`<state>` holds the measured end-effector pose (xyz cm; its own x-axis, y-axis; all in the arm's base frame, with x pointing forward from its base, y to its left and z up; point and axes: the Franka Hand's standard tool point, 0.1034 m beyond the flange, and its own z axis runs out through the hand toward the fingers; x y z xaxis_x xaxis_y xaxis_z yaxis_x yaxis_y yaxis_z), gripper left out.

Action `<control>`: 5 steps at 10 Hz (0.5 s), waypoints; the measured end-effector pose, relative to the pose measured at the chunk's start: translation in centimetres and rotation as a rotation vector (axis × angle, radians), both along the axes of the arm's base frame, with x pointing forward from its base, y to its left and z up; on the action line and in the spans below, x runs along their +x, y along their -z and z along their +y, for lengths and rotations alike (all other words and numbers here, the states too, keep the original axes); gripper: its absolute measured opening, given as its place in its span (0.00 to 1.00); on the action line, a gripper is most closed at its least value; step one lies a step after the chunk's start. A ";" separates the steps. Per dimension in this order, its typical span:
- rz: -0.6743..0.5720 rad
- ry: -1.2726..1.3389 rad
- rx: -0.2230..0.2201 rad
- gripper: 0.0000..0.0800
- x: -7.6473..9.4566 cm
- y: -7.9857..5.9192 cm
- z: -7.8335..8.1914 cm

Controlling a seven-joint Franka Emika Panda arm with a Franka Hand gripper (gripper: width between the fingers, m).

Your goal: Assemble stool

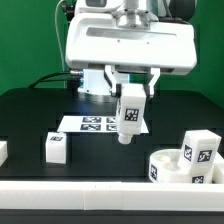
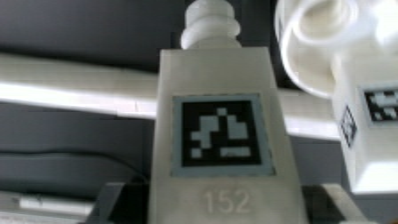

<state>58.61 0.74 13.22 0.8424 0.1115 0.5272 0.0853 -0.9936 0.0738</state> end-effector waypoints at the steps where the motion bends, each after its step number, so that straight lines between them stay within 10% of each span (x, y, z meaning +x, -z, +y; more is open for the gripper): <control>1: -0.009 -0.004 0.005 0.42 0.4 -0.2 0.5; 5: -0.021 -0.011 0.011 0.42 0.6 1.4 1.6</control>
Offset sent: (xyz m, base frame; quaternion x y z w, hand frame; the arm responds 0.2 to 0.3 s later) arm 0.0000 0.0000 0.0000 0.0000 0.0000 0.0000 1.0000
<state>59.19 2.35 11.87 0.8298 0.1145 0.5462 0.0946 -0.9934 0.0646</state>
